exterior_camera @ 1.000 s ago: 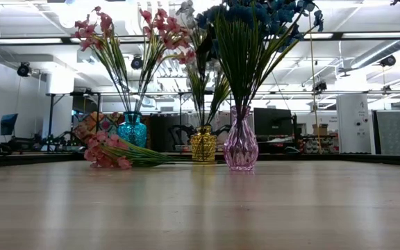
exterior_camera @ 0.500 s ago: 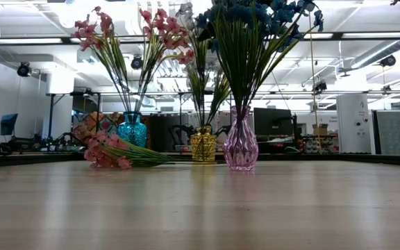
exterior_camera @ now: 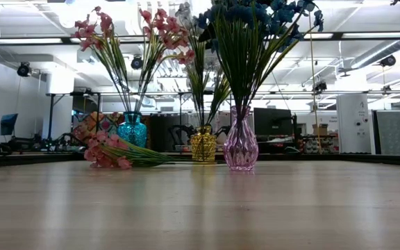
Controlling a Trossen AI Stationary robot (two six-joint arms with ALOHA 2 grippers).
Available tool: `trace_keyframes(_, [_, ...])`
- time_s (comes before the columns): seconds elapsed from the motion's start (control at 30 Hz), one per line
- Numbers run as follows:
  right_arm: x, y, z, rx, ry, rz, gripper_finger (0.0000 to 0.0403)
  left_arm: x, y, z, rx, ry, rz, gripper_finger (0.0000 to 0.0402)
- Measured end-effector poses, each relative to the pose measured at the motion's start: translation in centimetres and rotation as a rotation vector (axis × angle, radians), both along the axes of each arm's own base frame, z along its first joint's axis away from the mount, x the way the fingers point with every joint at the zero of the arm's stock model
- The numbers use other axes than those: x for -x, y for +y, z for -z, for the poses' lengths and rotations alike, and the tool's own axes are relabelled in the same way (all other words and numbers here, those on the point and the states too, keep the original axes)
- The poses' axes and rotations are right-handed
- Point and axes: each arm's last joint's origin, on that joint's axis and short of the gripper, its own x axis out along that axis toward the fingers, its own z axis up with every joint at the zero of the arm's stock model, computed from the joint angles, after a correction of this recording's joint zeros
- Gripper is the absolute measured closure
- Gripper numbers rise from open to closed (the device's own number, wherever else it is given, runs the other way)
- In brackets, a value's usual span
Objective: Sort flowers into vase by color
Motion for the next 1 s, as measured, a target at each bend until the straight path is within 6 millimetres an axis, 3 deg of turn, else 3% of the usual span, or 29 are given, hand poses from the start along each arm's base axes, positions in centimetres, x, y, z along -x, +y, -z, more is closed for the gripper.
trace_keyframes(1.0, [-0.13,-0.05,-0.16,-0.004,-0.027,0.0,0.0337,0.0,0.0,0.0,0.0,0.0,0.0,0.0171])
